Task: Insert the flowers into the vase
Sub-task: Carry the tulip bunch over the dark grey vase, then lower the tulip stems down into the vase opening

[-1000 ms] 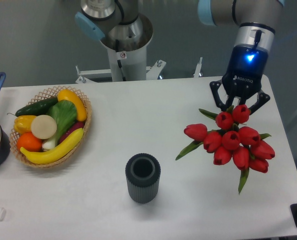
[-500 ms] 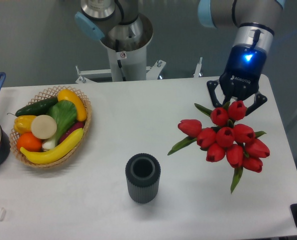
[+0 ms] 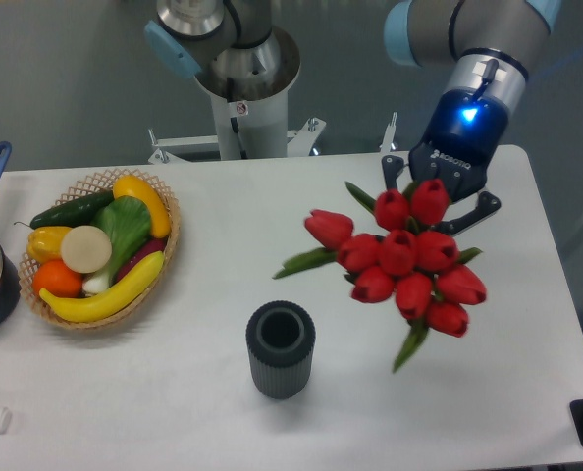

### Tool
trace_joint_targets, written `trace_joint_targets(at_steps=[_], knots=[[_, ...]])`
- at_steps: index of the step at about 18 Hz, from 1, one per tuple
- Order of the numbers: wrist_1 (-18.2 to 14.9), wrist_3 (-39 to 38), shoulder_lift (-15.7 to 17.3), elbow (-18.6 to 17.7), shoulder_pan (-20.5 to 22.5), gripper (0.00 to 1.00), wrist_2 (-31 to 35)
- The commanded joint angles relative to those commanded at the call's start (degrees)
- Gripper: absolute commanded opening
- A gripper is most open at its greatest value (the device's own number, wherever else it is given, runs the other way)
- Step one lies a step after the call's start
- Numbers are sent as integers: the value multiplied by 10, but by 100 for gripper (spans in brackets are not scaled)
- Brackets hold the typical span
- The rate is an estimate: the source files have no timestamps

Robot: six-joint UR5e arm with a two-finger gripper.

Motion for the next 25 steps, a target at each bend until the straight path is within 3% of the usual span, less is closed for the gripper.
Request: trace_joint_targets(at_steps=[9, 25], knots=[[-1, 64, -31, -39, -4, 23, -162], [0, 107, -80, -39, -54, 23, -175]])
